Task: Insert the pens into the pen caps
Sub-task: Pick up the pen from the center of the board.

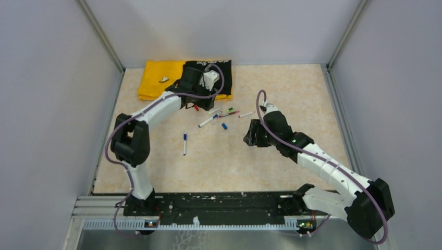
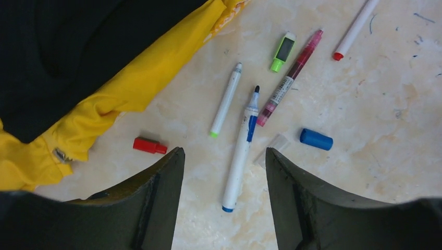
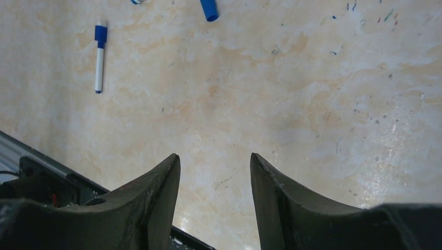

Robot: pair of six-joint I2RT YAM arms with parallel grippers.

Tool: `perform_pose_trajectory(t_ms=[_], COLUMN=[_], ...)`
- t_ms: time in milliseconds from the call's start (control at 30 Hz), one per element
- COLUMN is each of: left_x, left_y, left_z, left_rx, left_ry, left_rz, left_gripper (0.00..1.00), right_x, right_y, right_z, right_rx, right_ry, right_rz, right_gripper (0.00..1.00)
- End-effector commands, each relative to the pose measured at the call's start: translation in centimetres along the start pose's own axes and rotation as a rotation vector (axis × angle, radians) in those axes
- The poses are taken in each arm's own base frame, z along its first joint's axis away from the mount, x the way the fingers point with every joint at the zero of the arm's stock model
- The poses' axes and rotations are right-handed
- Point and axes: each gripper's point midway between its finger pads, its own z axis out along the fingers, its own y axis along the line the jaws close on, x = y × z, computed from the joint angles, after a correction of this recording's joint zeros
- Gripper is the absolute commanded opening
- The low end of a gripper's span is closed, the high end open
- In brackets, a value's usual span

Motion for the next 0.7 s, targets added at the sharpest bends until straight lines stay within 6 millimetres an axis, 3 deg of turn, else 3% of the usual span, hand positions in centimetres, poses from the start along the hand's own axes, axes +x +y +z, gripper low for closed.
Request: perform_pose_trajectory(t_ms=[0, 267, 667], left_x=[0.1, -0.6, 2.8], left_y=[0.1, 2.4, 0.8], left_z=[2.0, 4.7, 6.4], left_rx=[0.099, 0.159, 0.241], left_ry=[0.047, 0.031, 0.100], left_rz=[0.107, 0.139, 0.185], left_gripper=[0.62, 0.56, 0.53], right_x=[-0.6, -0.2, -0.1], right_y=[1.9, 1.1, 1.0], right_z=[-1.2, -2.4, -2.5], right_rx=[-0.116, -0.081, -0.071], right_ry=[-0.036, -0.030, -0.020], right_rz=[-0.009, -0.020, -0.002], right_gripper=[0.51, 0.51, 0.51])
